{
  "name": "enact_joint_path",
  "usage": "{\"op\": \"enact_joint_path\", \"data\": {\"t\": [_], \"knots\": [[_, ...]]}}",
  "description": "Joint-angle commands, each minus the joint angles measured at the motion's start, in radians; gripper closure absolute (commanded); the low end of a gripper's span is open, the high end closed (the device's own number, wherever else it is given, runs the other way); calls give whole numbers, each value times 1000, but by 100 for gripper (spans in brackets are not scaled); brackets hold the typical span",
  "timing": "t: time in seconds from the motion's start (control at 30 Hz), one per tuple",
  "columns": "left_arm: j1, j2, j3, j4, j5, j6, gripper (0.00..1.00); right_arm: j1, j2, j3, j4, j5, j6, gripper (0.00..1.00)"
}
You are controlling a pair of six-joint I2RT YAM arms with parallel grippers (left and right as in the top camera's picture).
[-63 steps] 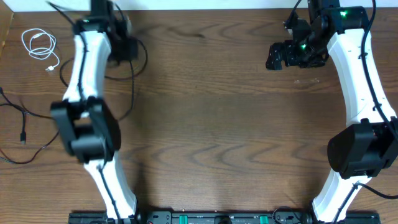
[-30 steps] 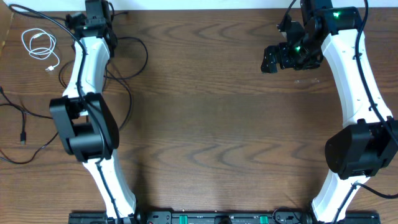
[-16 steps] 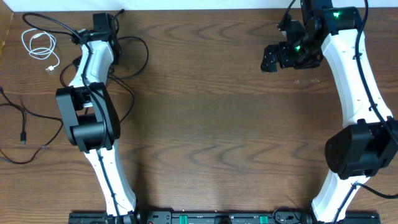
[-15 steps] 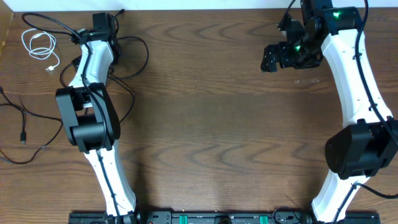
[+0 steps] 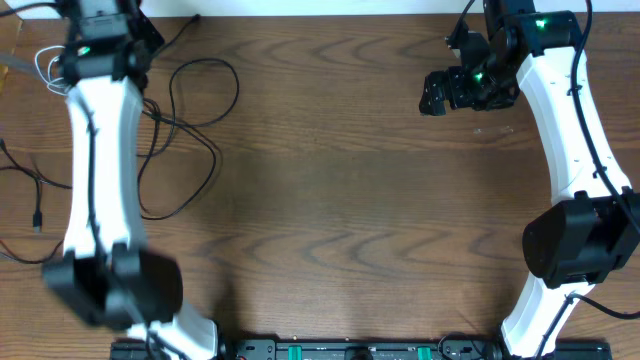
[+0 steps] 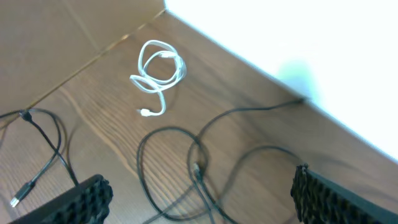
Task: Untangle cables
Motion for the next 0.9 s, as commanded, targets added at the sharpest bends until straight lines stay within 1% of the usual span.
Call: {"op": "enact_joint_path", "data": {"t": [0.0,0.17,0.3,0.5,0.63,0.87], "knots": [[-2,-109,4,-49,143,41,5,10,-7,-7,0,-10,19,1],[-2,-268,4,-200,167,41,5,8,-24,-6,4,-9,17,2],[-2,-351,4,-307,222,41,5,6,-72,-6,27,-2,13,2],[-2,-409,4,-464,236,41,5,6,-206,-6,40,132,13,1],[-2,-407,4,-496,236,41,5,2,-285,-6,30,156,13,1],[-2,-404,4,-497,236,41,5,2,-401,-6,-14,214,13,1]]}}
